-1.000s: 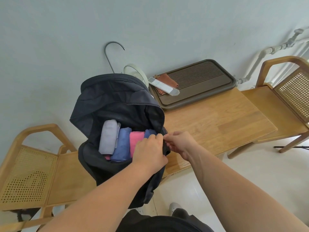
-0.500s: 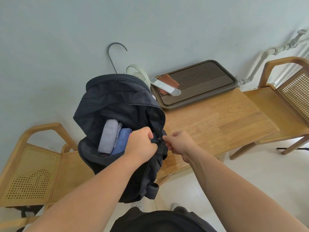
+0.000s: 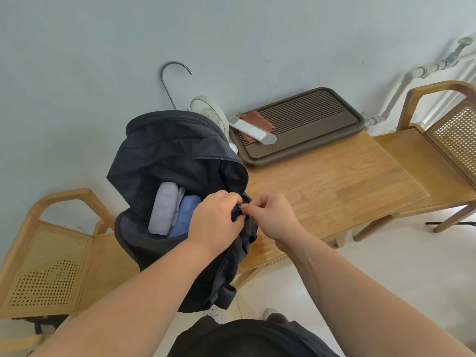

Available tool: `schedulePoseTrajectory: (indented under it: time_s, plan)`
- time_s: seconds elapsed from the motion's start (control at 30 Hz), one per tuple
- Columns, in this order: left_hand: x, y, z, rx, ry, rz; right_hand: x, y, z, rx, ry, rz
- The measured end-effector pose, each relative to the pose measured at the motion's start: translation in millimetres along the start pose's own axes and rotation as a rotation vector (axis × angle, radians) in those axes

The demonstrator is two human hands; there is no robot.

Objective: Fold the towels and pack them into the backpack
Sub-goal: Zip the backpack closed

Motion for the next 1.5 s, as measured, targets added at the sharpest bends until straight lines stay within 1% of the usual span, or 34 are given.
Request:
schedulePoseTrajectory:
  time_s: [0.1, 0.17, 0.23, 0.33, 0.4, 0.5, 0.6, 0.73, 0.83, 1.0, 1.1, 1.23, 1.4, 1.5]
  plan:
    - [-14.1, -10.6, 4.7, 0.024, -0.121, -0.11, -3.5, 1.0, -1.7, 0.045, 0.064, -0.024]
    - [-18.8, -16.7, 3.5, 0.057, -0.157, -0.155, -5.1, 2.2, -4.9, 0.09, 0.094, -0.057]
    - [-18.2, -19.9, 3.8, 0.06, -0.139, -0.15, -4.0, 3.2, -7.9, 0.128, 0.052, -0.085]
    - [-11.7, -20.4, 0.8, 0.089, -0.014, -0.125, 3.1, 3.0, -4.3, 0.141, -0.011, -0.08]
    - [-7.3, -19.1, -9.7, 0.154, 0.096, -0.108, 9.6, 0.1, 4.8, 0.141, 0.069, -0.056]
    - [-5.8, -15.8, -28.2, 0.269, 0.206, -0.145, 4.8, -5.2, 13.6, 0.189, 0.264, -0.112]
    - [-8.9, -13.1, -30.5, 0.282, 0.237, -0.221, -17.0, -11.5, 9.7, 0.338, 0.461, -0.187]
    - [-9.6, -12.6, -21.5, 0.264, 0.302, -0.253, -32.9, -19.7, 1.7, 0.531, 0.66, -0.13]
    - [-7.7, -10.6, -21.4, 0.262, 0.319, -0.228, -34.7, -19.7, -2.0, 0.605, 0.758, -0.108]
    - [2.0, -9.9, -15.8, 0.22, 0.286, -0.171, -28.1, -16.4, -5.8, 0.641, 0.805, -0.015]
    - [8.8, -11.4, -14.2, 0.195, 0.297, -0.15, -21.3, -17.1, -6.9, 0.643, 0.814, 0.041]
    - [17.5, -11.9, -7.9, 0.178, 0.313, -0.125, -17.9, -13.7, -9.8, 0.684, 0.835, 0.064]
    - [39.2, -20.3, 5.4, 0.159, 0.321, -0.047, -2.2, -17.5, -10.1, 0.659, 0.804, 0.119]
    - [49.3, -24.0, 9.4, 0.137, 0.326, -0.019, 5.8, -20.2, -19.0, 0.678, 0.809, 0.155]
Point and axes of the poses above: each hand's wrist, its own y-axis away from the middle knuckle, its own x-axis out of the back of the hand, z = x × y, the point moved 9 cm from there along -y, towards the middle knuckle, and after that the axes turned 9 degrees about x, right-handed, at the moved point
